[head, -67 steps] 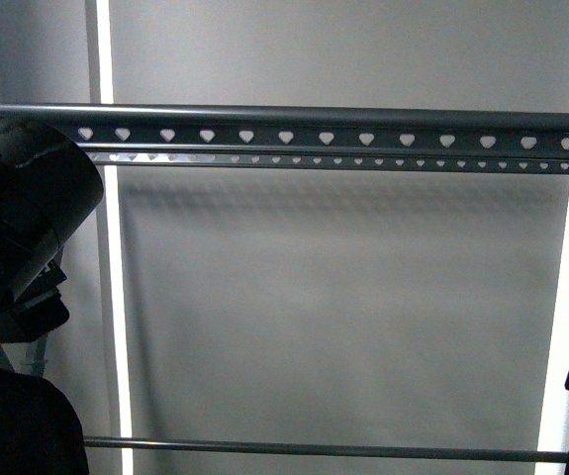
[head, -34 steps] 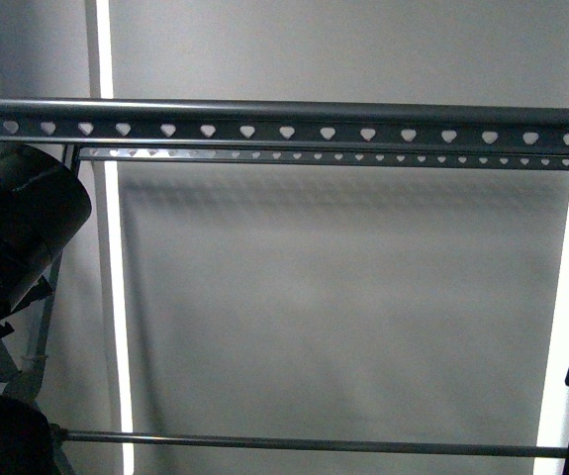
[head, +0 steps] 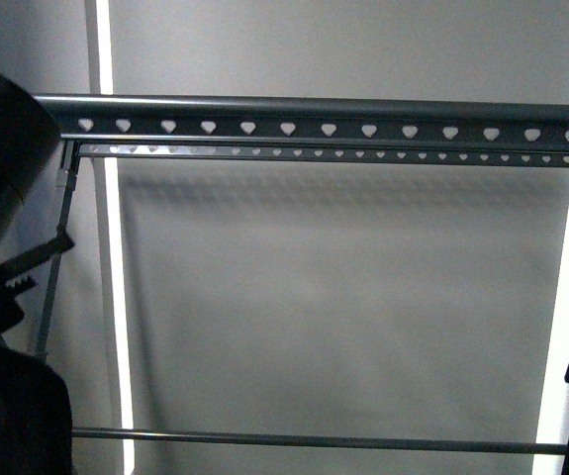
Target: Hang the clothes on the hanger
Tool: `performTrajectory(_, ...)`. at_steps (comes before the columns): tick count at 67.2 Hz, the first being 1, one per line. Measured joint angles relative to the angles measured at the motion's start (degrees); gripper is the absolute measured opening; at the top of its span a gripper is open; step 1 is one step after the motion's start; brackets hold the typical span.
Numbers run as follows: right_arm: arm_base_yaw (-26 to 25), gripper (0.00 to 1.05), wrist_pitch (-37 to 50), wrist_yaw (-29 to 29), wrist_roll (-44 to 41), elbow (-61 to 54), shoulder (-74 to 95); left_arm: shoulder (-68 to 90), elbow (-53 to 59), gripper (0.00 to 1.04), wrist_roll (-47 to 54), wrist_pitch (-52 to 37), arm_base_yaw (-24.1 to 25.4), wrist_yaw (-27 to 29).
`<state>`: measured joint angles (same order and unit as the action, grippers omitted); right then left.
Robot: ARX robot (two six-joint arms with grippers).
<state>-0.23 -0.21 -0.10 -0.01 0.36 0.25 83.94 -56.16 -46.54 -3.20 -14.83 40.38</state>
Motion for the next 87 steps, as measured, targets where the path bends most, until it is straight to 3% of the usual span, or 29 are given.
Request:
performTrajectory(16,0.0,0.97,0.0,0.02,0.0,0.0,0.0,-11.08,4.04,0.04,13.29,-11.1,-3.43,-11.13)
performTrajectory(24,0.0,0.97,0.0,0.02,0.0,0.0,0.0,-14.64,4.59,0.04,22.6,-13.35,-3.87,-23.91)
performTrajectory(37,0.0,0.97,0.0,0.0,0.0,0.0,0.0,-16.33,4.85,0.04,35.41,-12.87,-0.92,-54.99)
performTrajectory(43,0.0,0.97,0.0,0.02,0.0,0.0,0.0,-13.86,4.74,0.04,40.76,-16.72,3.74,-74.55)
performTrajectory(47,0.0,0.97,0.0,0.02,0.0,0.0,0.0,-12.7,4.66,0.04,42.6,-18.16,5.53,-82.09)
performTrajectory(52,0.0,0.97,0.0,0.0,0.0,0.0,0.0,-10.73,4.13,0.04,49.09,-17.88,8.87,-97.0)
performTrajectory(55,0.0,0.97,0.0,0.02,0.0,0.0,0.0,-9.68,2.93,0.04,52.33,-14.69,10.23,-102.64)
performTrajectory(56,0.0,0.97,0.0,0.02,0.0,0.0,0.0,-8.9,1.6,0.04,55.58,-11.41,10.88,-106.71)
performTrajectory(61,0.0,0.97,0.0,0.0,0.0,0.0,0.0,-5.53,-4.81,0.04,66.6,3.58,12.5,-113.66)
performTrajectory(75,0.0,0.97,0.0,0.02,0.0,0.0,0.0,10.84,-29.05,0.04,105.53,55.47,15.65,-112.28)
performTrajectory(87,0.0,0.97,0.0,0.0,0.0,0.0,0.0,19.82,-39.26,0.04,118.68,76.41,16.81,-110.79)
